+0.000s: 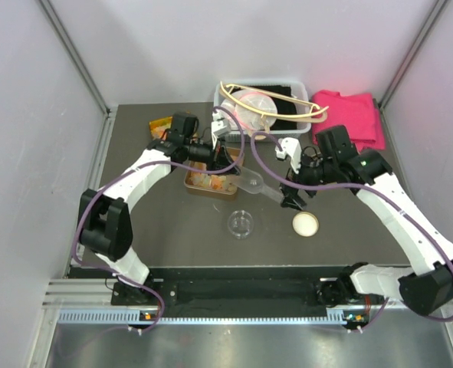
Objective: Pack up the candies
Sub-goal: Pick up the spatula from the center of the board.
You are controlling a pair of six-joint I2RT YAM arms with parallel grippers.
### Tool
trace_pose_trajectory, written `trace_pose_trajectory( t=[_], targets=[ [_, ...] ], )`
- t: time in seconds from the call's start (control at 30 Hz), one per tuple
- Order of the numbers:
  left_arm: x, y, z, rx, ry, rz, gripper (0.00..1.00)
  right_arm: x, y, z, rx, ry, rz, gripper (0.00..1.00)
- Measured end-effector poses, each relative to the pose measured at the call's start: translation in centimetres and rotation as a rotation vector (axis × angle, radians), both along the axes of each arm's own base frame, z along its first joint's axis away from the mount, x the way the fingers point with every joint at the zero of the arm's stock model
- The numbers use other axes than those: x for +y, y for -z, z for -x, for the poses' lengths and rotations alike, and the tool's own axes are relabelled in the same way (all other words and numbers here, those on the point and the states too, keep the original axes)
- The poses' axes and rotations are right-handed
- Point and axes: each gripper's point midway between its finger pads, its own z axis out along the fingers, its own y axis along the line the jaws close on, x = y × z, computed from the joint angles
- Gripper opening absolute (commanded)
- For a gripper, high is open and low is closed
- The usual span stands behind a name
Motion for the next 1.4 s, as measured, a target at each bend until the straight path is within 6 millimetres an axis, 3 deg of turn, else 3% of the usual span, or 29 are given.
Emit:
trace_pose_trajectory(
  t=[0.2, 0.33, 0.53, 0.8, 1.17, 1.33, 1.4],
  targets=[
    [-0.2, -0.6, -1.1, 0.046, -0.027, 0.022, 0.0, -1.9, 1.3, -0.5, -0.109, 0.082, 0.043, 0.98],
    [-0.5, -0.4, -2.2, 0.1, -0.049, 0.026, 0.0, -2.3, 0.8, -1.9, -0.182, 0.123, 0.06, 0.95],
    [-0.8, 0.9, -3.6, 0.222, -0.105, 0.016, 0.0, -1.1, 0.3, -2.9, -0.285, 0.117, 0.108, 0.86],
    [-0.1, 0.5, -5.2, 0.292, -0.163, 0.047, 0.0, 0.4, 2.7, -4.2, -0.345, 0.074, 0.265, 0.75],
    [-0.2, -0.5, -5.1, 0.324, -0.15, 0.084, 0.0, 0.5, 3.9, -7.1, -0.454, 0.121, 0.423, 0.68],
    [-0.2, -0.6, -5.0, 0.33, -0.142, 0.09, 0.0, 0.6, 3.9, -7.7, -0.485, 0.126, 0.45, 0.54],
    [-0.2, -0.4, -4.9, 0.334, -0.14, 0.089, 0.0, 0.5, 3.7, -7.7, -0.491, 0.124, 0.453, 0.52]
  ],
)
